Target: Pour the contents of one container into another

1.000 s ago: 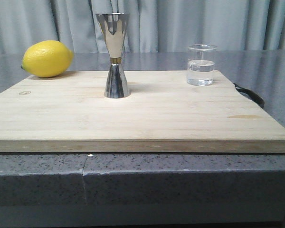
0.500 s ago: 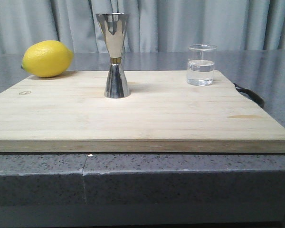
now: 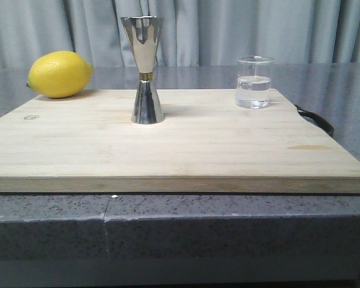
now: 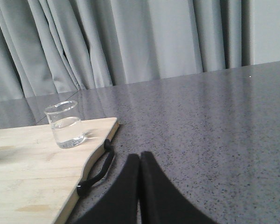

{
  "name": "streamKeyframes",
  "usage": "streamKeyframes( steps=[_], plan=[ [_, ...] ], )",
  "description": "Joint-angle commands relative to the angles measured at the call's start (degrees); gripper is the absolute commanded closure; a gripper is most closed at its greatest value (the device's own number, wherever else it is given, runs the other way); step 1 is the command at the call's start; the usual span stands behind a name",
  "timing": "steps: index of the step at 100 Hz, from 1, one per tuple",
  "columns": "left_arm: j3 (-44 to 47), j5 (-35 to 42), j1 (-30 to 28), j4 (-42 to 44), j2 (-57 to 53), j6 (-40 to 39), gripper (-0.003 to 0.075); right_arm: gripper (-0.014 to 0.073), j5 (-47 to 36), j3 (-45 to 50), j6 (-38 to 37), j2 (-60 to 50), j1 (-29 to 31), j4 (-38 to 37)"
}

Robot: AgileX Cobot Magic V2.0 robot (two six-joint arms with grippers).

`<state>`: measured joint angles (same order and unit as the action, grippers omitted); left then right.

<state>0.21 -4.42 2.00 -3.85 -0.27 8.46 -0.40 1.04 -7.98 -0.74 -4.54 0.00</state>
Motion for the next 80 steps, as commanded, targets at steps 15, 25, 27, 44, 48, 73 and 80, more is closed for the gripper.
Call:
streamKeyframes(
  steps=[15, 25, 27, 44, 48, 73, 80],
  plan=[
    [2.06, 4.88, 0.43, -0.17, -1.38, -0.28, 0.0739, 0.0661, -5.17, 1.24, 0.22, -0.78, 0.41, -0.44],
    [2.06, 4.88, 0.43, -0.17, -1.38, -0.28, 0.0739, 0.0661, -5.17, 1.24, 0.22, -0.78, 0.41, -0.44],
    [2.06, 4.88, 0.43, -0.17, -1.38, -0.28, 0.0739, 0.0661, -5.17, 1.24, 0.22, -0.78, 0.41, -0.44],
    [2.06, 4.88, 0.43, -0.17, -1.38, -0.28, 0.0739, 0.0661, -5.17, 1.24, 0.22, -0.78, 0.41, -0.44],
    [2.06, 4.88, 0.43, -0.17, -1.38, -0.28, 0.0739, 0.0661, -5.17, 1.24, 0.22, -0.78, 0.41, -0.44],
    [2.06, 5.10, 0.43, -2.71, -1.38, -0.28, 0.0739, 0.0661, -4.54, 1.24, 0.22, -0.78, 0.41, 2.32],
    [2.06, 5.10, 0.43, -3.26, -1.38, -0.28, 0.0739, 0.0661, -4.42, 1.24, 0.22, -0.78, 0.41, 3.95]
  ],
)
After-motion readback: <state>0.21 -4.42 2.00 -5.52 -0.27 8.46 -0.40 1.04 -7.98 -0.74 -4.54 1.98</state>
